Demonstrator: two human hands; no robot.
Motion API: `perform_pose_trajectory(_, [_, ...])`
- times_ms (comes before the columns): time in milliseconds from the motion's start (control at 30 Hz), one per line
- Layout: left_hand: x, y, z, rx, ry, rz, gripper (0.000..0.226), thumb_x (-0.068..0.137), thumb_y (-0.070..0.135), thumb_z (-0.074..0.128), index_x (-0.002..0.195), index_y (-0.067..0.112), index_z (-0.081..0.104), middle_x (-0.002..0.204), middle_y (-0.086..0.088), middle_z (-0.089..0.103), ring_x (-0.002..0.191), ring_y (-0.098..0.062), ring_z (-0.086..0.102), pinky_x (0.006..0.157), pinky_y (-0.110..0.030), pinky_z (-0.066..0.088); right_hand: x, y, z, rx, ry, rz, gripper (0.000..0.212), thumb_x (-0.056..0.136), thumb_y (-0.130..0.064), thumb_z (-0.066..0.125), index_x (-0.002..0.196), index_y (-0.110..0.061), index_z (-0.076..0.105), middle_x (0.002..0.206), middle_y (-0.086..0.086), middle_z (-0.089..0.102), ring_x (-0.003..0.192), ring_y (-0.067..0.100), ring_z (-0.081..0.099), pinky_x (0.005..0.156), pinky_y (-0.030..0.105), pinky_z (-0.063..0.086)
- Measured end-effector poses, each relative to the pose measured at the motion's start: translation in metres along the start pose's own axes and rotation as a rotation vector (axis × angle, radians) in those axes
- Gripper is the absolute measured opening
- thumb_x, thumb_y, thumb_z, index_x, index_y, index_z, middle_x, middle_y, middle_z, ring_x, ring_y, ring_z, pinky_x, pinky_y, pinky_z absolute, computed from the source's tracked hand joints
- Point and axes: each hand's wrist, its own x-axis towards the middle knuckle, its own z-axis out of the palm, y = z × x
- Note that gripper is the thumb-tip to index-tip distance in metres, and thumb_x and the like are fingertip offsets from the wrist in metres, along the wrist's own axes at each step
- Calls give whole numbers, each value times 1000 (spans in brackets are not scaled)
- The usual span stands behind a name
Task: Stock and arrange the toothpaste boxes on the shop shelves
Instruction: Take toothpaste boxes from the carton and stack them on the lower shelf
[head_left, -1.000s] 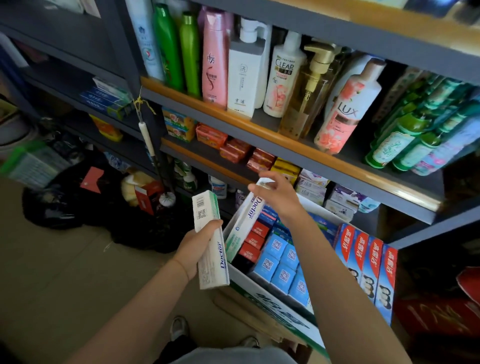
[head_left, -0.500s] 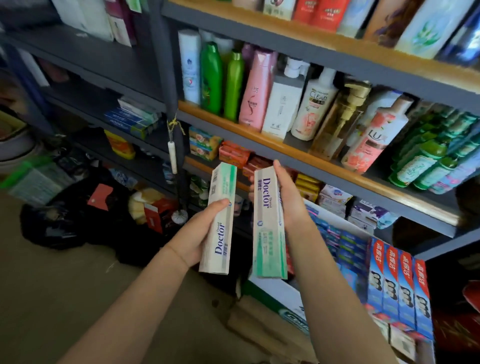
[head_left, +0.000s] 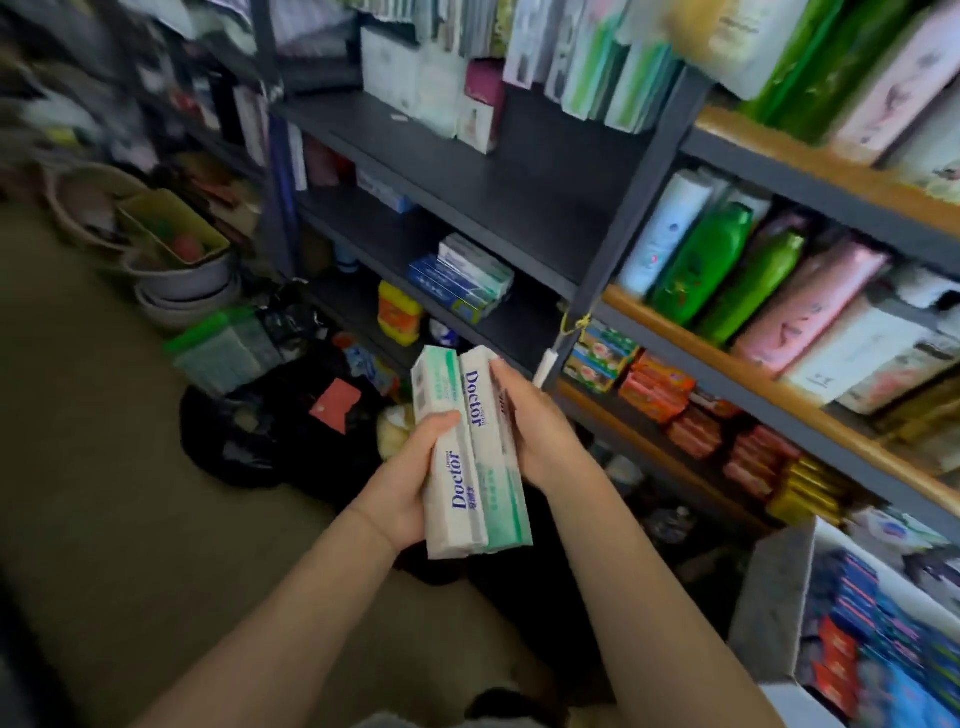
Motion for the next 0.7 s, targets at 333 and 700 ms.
perform_pose_trajectory(333, [125, 120, -44, -98, 215, 261, 25, 94, 33, 59, 110, 15, 67, 97, -15, 74, 85, -30, 72, 80, -46, 55, 122, -14, 23, -605, -188, 72, 65, 71, -67, 71, 110, -15, 64, 89, 1, 70, 70, 18, 67, 54, 29, 46])
perform_pose_trajectory(700, [280, 171, -63, -107, 162, 188, 30, 96, 27, 53, 122, 16, 62, 116, -15, 68, 107, -33, 66, 92, -50, 52, 262, -34, 3, -422, 44, 33, 27, 86, -33, 76, 104, -18, 64, 74, 6, 69, 57, 20, 61, 54, 32, 52])
